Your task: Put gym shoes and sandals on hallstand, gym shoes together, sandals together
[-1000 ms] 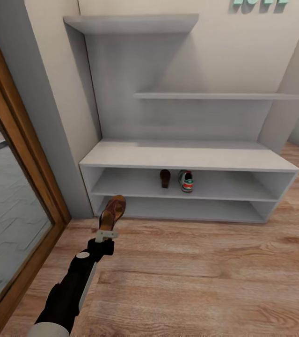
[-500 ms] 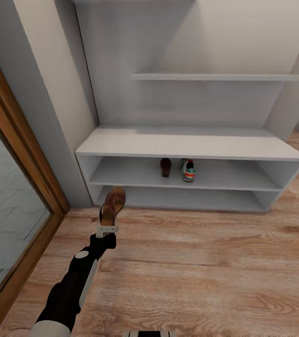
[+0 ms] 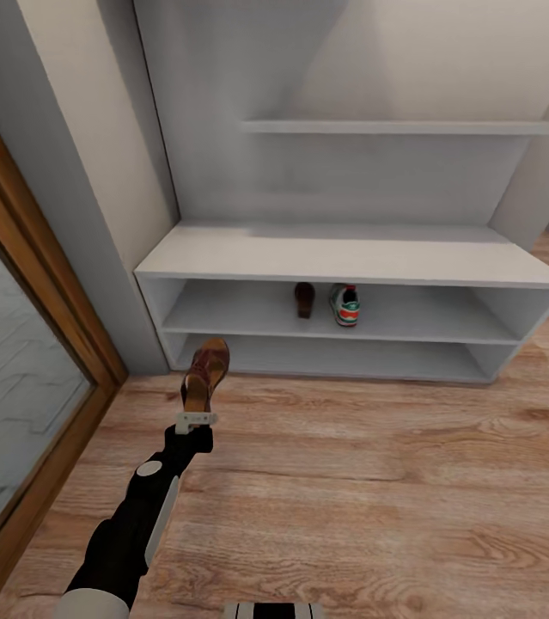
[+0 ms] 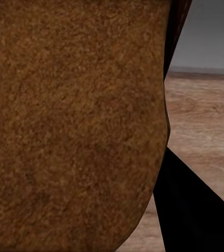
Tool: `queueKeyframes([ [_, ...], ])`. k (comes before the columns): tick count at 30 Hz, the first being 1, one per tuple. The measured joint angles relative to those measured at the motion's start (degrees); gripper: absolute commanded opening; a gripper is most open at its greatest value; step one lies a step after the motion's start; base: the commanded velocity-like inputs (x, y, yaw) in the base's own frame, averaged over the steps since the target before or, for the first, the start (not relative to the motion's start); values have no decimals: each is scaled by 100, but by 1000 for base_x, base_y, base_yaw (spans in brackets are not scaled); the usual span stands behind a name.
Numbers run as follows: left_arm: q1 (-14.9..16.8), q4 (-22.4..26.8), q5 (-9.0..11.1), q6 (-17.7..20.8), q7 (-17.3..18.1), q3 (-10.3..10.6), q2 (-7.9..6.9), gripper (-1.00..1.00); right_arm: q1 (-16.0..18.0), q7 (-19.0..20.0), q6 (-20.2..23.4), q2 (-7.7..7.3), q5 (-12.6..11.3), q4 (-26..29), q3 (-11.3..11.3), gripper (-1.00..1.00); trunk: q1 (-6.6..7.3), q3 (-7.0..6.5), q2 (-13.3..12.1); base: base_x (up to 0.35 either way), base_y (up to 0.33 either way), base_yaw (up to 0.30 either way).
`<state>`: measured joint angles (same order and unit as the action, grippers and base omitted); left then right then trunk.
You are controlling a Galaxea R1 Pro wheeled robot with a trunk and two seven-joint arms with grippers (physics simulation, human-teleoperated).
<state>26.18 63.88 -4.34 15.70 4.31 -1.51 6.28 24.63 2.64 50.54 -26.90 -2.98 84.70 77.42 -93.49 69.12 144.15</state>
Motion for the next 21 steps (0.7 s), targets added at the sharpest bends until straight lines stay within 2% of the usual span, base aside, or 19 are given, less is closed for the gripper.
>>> queueKeyframes([
  [8, 0, -1, 0, -18, -4, -1, 0, -100, -1, 0, 1, 2, 6, 0, 0, -100, 1, 31, 0, 44, -28, -127],
  [16, 0, -11, -8, -12, -2, -1, -4, -100, 1, 0, 3, 1, 7, 2, 0, -100, 3, 35, 0, 231, -204, -9],
  [21, 0, -15, -14, 1, -16, 1, -7, -100, 0, 0, 0, 2, 6, 1, 0, -100, 0, 35, 0, 52, -45, 0],
])
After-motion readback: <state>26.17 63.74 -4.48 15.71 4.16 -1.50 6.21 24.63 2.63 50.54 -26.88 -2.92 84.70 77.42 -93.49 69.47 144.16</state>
